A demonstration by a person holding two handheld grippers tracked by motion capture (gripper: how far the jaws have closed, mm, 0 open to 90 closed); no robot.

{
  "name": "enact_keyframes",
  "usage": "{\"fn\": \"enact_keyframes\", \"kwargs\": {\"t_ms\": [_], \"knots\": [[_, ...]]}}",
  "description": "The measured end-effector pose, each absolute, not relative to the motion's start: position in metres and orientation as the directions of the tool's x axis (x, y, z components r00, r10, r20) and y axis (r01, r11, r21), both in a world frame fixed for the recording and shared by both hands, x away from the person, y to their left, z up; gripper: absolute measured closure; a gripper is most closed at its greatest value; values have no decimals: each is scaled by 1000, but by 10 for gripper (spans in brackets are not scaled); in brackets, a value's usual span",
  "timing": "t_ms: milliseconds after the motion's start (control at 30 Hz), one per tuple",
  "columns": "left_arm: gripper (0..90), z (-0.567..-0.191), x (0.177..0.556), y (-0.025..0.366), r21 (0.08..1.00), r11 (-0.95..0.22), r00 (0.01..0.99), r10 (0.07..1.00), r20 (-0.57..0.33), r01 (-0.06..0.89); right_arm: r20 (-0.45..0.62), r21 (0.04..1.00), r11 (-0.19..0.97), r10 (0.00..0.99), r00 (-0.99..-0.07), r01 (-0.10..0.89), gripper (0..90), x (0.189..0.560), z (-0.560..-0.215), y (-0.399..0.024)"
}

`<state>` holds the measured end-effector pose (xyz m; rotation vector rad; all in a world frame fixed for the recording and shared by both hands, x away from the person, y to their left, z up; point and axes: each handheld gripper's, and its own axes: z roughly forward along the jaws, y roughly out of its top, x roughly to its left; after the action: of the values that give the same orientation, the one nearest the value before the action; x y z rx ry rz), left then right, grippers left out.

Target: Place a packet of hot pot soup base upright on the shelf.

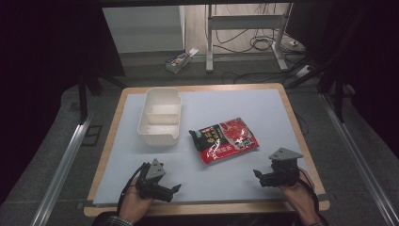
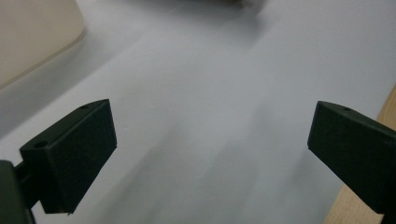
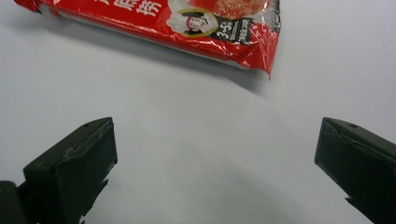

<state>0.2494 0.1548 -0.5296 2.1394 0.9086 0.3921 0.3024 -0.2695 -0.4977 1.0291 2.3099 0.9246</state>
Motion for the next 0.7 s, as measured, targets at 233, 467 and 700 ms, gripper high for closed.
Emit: {"fn": "enact_keyframes", "kwargs": {"t_ms": [233, 467, 700], "knots": [[15, -532, 259, 155, 748, -444, 700, 713, -39, 494, -95, 730, 484, 771, -629, 483, 0, 304, -502, -271], [13, -533, 269, 156, 754, -419, 712, 696, -90, 505, -77, 730, 471, 776, -626, 495, 0, 305, -504, -271], [38, -533, 274, 147, 747, -455, 719, 694, -45, 486, -60, 730, 455, 785, -616, 509, 0, 304, -504, -269]]}}
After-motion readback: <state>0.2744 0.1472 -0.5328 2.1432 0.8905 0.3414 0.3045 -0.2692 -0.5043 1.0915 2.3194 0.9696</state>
